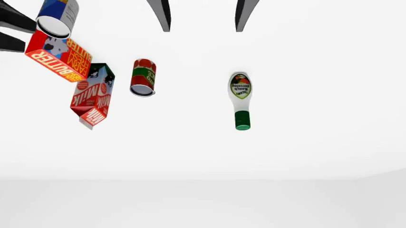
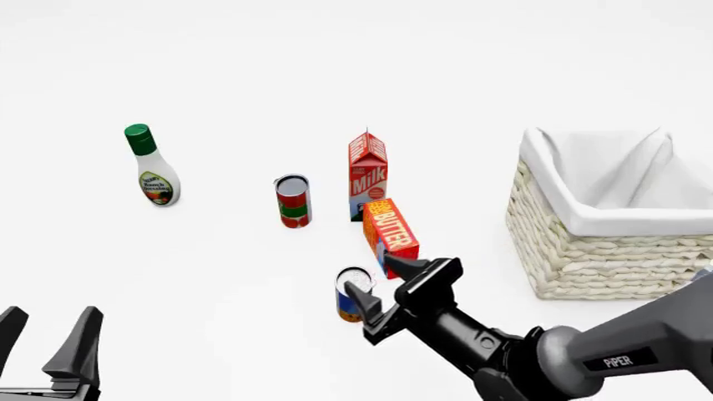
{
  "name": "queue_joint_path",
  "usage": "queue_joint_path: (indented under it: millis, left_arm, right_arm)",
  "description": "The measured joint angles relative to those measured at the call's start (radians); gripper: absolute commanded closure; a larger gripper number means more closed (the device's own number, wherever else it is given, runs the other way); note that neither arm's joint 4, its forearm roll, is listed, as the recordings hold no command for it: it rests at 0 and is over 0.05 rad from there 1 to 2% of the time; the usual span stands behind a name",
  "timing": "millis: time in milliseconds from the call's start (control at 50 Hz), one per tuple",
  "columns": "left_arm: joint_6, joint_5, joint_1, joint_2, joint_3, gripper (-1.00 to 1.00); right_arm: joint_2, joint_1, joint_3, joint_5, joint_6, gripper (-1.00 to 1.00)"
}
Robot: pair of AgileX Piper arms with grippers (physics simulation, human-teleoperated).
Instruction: Pick the alphabet soup and place it in the basket.
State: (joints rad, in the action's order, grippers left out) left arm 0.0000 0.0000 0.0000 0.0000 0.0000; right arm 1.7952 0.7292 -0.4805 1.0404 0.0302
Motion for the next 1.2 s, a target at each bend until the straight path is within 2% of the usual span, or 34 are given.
queue_joint_path:
  millis: [1200]
  left_arm:
    - [0.000, 0.000, 0.000, 0.000, 0.000, -1.00]
  right_arm:
    - [0.153, -0.005, -0.069, 0.028, 0.013, -1.00]
